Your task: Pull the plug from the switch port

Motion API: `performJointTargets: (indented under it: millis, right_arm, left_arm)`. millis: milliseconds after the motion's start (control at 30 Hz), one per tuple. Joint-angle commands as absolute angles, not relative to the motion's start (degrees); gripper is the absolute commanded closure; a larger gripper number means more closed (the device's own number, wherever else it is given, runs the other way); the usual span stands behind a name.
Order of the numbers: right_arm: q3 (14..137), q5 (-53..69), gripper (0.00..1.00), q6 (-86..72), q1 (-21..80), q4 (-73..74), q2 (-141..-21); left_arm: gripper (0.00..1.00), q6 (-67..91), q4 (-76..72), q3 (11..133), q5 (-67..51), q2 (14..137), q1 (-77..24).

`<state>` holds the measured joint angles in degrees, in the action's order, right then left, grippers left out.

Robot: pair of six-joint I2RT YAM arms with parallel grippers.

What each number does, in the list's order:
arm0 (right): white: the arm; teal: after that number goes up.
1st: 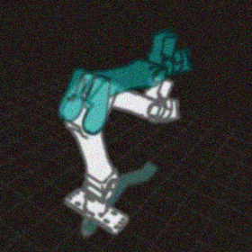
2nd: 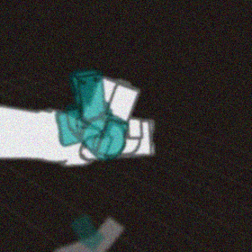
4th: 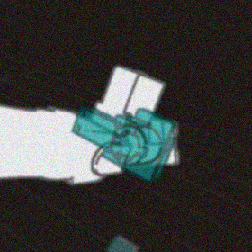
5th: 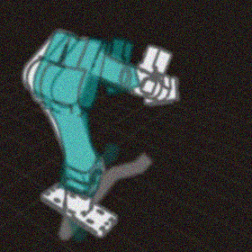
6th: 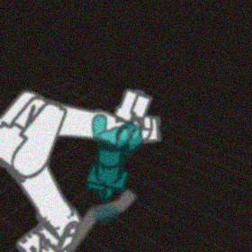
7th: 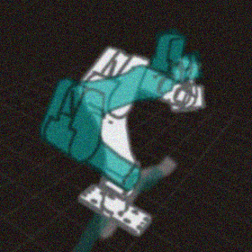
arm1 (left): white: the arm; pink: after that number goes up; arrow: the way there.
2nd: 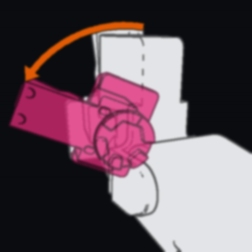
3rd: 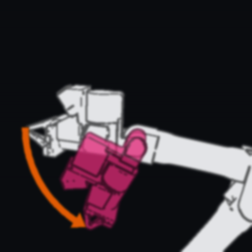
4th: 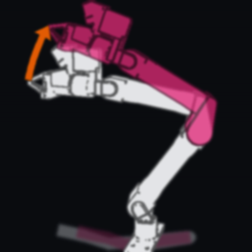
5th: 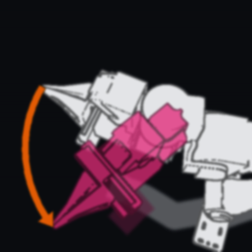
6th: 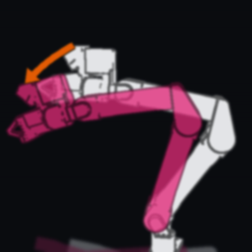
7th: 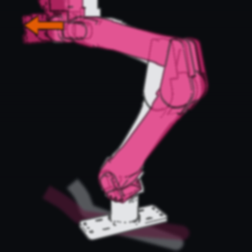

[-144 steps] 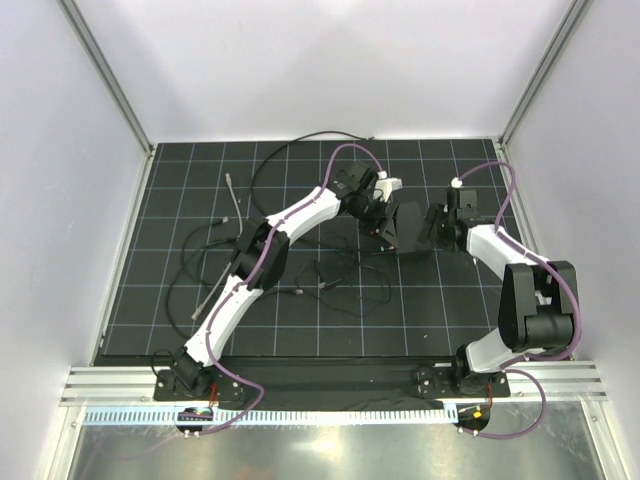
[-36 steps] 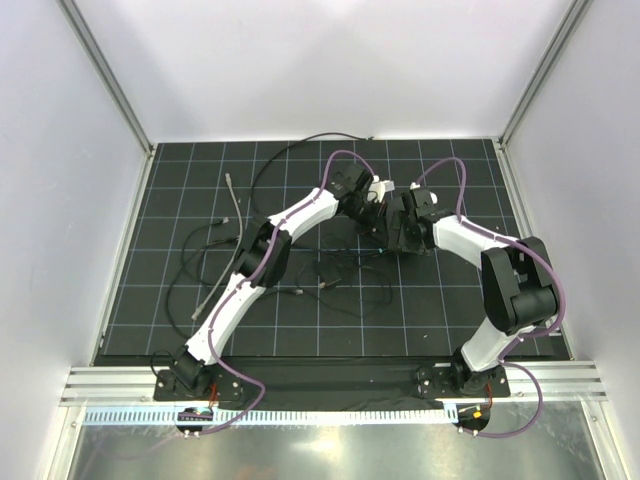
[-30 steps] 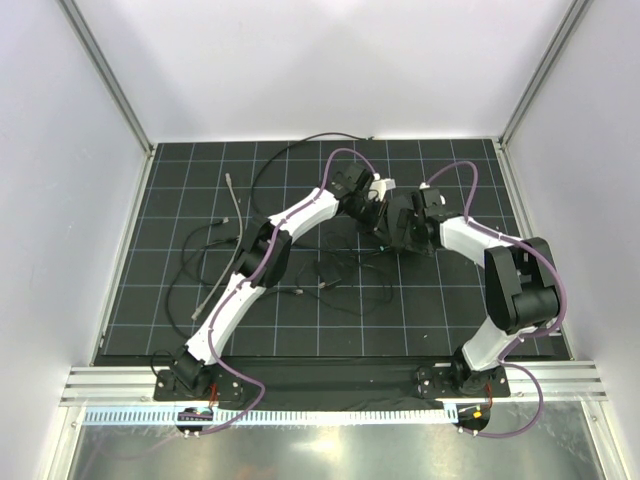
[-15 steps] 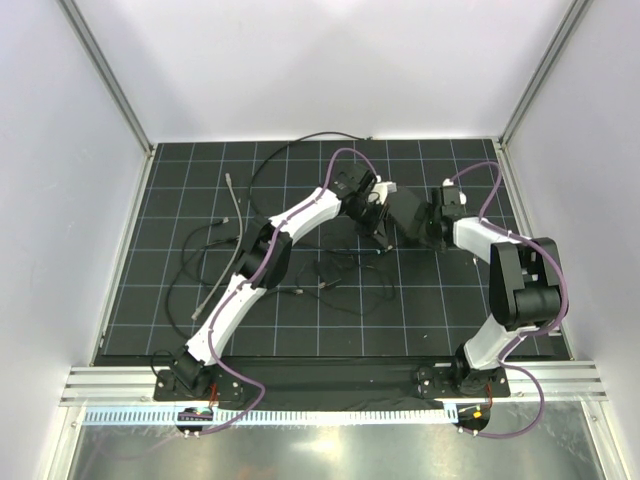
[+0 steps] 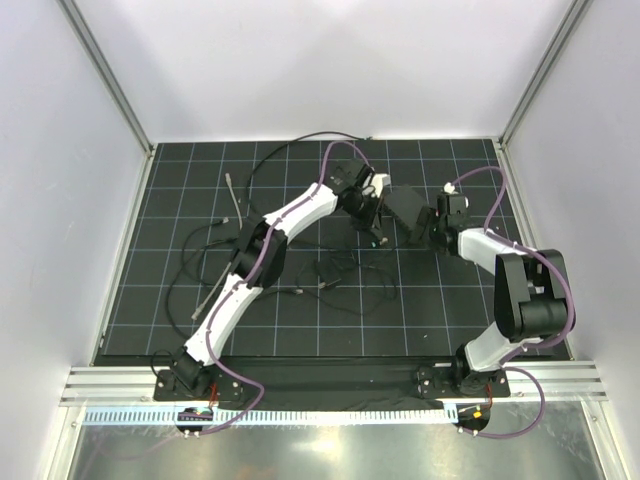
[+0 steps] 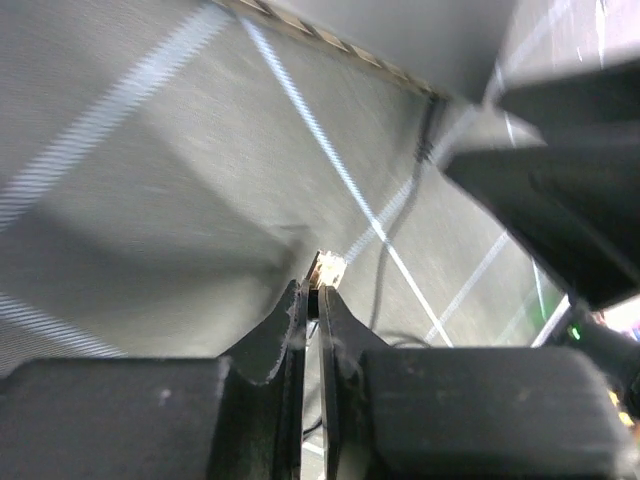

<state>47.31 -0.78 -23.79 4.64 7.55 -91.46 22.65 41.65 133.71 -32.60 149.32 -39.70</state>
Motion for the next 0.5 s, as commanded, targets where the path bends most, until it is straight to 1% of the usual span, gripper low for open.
performJointTargets:
  millis: [0, 33, 100, 133, 167, 200, 367, 467]
  right_arm:
    - [45.97, 1.58, 0.32, -21.97, 4.75, 4.31, -87.54]
    - [45.97, 1.67, 0.32, -21.89, 4.75, 4.05, -87.37]
    - [46.05, 1.67, 0.32, -21.8, 4.75, 4.04, -87.89]
    - [46.14, 1.58, 0.32, -21.71, 4.75, 4.3, -88.06]
    - [46.23, 1.58, 0.31, -21.71, 4.66, 4.22, -88.41]
    - [46.4, 1.76, 0.32, -21.62, 4.75, 4.22, -88.94]
    - [46.76, 3.69, 0.31, -21.45, 4.75, 3.69, -89.65]
    - [46.67, 4.04, 0.31, -21.62, 4.75, 3.43, -89.39]
  left_arm:
    - [0.83, 24.6, 41.66, 136.06, -25.07, 144.06, -37.27]
    - [0.68, 24.96, 41.57, 133.44, -20.7, 142.49, -37.0]
    - [0.55, 26.01, 40.79, 129.75, -16.46, 136.8, -35.87]
    - [0.45, 26.45, 40.09, 125.2, -14.09, 134.76, -35.51]
    - [0.27, 26.72, 39.56, 122.98, -9.54, 132.82, -35.25]
    - [0.01, 26.98, 38.85, 120.52, -7.67, 128.71, -34.64]
    - [0.0, 34.18, 38.67, 106.91, 8.13, 118.93, -30.42]
    - [0.0, 38.83, 40.86, 102.93, 12.9, 115.49, -27.34]
